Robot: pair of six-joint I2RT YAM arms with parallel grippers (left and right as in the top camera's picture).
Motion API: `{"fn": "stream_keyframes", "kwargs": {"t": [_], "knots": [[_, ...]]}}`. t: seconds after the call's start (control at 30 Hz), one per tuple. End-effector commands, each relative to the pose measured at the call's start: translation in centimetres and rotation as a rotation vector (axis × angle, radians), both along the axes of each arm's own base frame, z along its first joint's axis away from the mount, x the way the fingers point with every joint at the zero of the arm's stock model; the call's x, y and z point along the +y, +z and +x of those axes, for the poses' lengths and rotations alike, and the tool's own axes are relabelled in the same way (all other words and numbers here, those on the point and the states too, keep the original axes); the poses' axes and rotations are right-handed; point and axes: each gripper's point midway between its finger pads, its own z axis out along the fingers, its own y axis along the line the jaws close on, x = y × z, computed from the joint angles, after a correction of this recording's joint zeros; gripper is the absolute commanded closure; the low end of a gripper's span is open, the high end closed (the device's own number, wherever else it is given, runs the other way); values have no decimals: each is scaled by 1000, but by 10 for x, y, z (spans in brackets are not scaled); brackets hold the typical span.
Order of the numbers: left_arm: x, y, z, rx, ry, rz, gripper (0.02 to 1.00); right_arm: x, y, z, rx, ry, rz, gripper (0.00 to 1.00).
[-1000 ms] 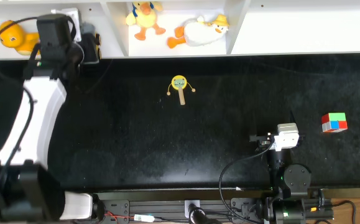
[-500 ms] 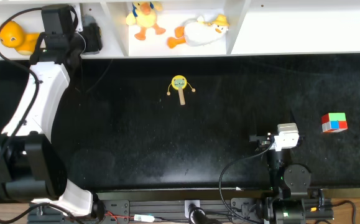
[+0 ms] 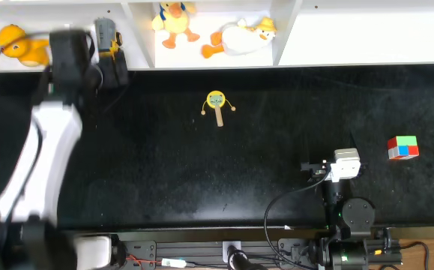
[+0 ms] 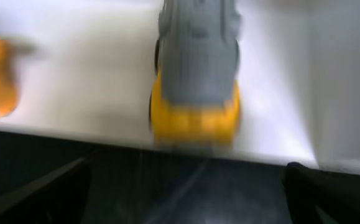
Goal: Store Toys
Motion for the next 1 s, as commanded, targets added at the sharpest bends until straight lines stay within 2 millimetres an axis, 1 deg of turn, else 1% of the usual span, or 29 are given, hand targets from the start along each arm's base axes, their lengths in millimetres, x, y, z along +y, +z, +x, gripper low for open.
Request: {"fn": "stream_keyframes", "kwargs": {"t": [0.03, 0.1, 0.13, 0.17, 0.2, 0.37, 0.47, 0.57, 0.6, 0.7, 0.87, 1.0], "knots": [[6, 11, -66, -122, 34, 78, 20, -1, -4, 0, 2, -6, 4, 5], [4, -4, -102, -123, 23, 73, 20, -1, -4, 0, 2, -6, 4, 3], [2, -8, -114, -143, 22, 62, 20, -1, -4, 0, 2, -5, 4, 7], [-1, -9, -123, -187, 20, 56, 23, -1, -4, 0, 2, -5, 4, 3], [-2, -7, -138, -300, 21, 67, 20, -1, -4, 0, 2, -6, 4, 5], [-19, 6, -163, -585, -121, 132, 20, -1, -4, 0, 2, -5, 4, 7], [-29, 9, -174, -688, -198, 171, 20, -1, -4, 0, 2, -5, 4, 5], [-29, 2, -180, -733, -200, 173, 23, -1, -4, 0, 2, -6, 4, 5], [-29, -3, -180, -738, -198, 169, 25, -1, -4, 0, 2, -5, 4, 3], [-30, -20, -183, -682, -202, 142, 23, -1, -4, 0, 2, -5, 4, 3], [-28, -20, -183, -680, -206, 178, 23, -1, -4, 0, 2, -6, 4, 3], [-33, -21, -183, -680, -227, 158, 25, -1, -4, 0, 2, -6, 4, 5]]}}
